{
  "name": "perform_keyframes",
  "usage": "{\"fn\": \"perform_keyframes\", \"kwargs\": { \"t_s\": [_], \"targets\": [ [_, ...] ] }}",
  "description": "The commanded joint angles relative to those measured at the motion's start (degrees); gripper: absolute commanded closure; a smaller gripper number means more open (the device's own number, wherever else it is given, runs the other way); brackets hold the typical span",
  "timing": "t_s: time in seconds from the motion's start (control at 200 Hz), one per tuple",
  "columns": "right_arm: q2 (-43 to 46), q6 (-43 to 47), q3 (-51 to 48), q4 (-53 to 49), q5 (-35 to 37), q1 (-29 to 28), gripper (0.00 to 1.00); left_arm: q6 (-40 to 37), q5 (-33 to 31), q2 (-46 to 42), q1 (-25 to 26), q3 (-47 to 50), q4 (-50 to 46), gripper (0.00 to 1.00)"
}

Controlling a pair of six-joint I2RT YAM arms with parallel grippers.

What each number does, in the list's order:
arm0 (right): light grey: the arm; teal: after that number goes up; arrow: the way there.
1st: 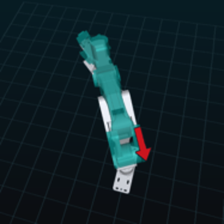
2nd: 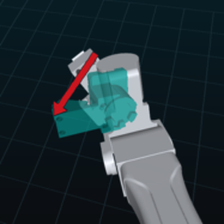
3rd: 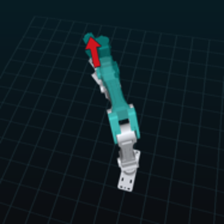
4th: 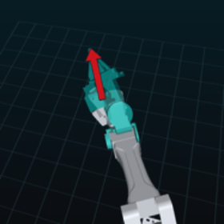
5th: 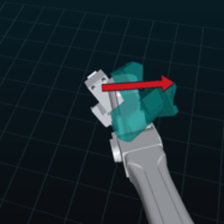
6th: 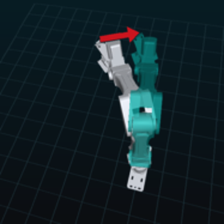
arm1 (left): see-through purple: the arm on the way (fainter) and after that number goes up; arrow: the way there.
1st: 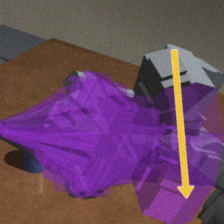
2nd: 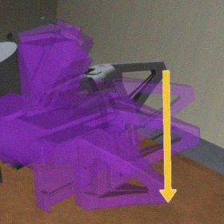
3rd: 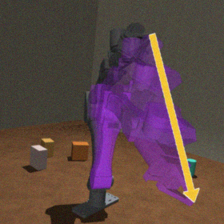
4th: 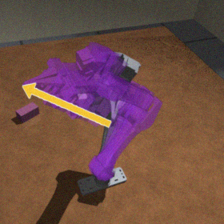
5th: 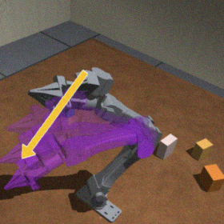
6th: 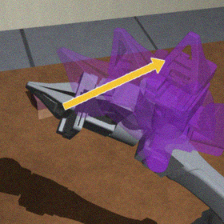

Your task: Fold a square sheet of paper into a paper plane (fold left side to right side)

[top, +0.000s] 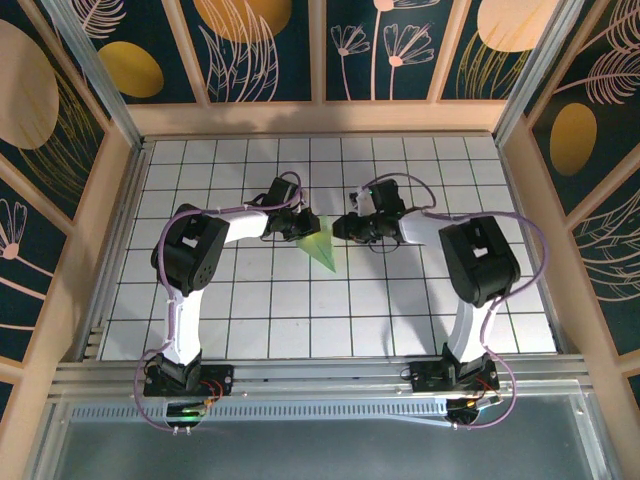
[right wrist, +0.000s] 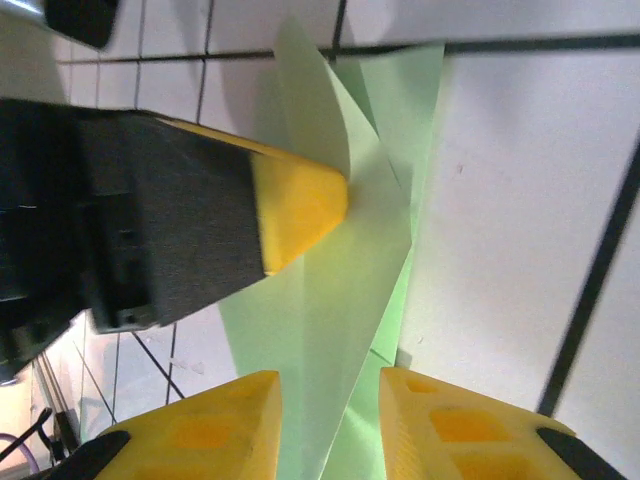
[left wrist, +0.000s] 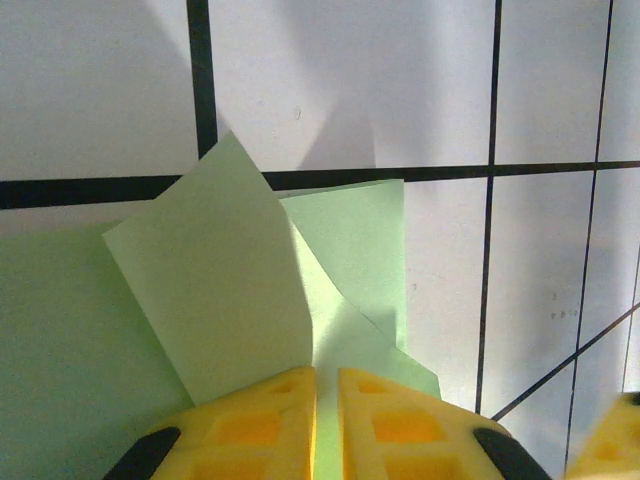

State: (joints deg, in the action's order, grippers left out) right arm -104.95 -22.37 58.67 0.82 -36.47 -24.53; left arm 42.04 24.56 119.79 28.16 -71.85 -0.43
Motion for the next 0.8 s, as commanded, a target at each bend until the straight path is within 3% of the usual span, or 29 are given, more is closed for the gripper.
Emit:
{"fn": "perform_keyframes", "kwargs": {
  "t_s": [0.0,0.275,0.796],
  "targets": [
    [4.25,2.06,-2.45,-3.59,-0.1,0.19,0.7,-0.45,-2.76,1.94,0.36,1.64,-2.03,0.85],
    [5.13,0.53,-7.74,0.41,-8.67,-4.56,0.99,-0.39,-2.8,1.94,0.31,1.5,-1.86,0.85],
    [-0.39,-1.18,-9.8,4.62,-7.57,-6.21,1.0,-0.52,-2.75,2.09,0.31,1.29,-2.12,0.85]
  ]
}}
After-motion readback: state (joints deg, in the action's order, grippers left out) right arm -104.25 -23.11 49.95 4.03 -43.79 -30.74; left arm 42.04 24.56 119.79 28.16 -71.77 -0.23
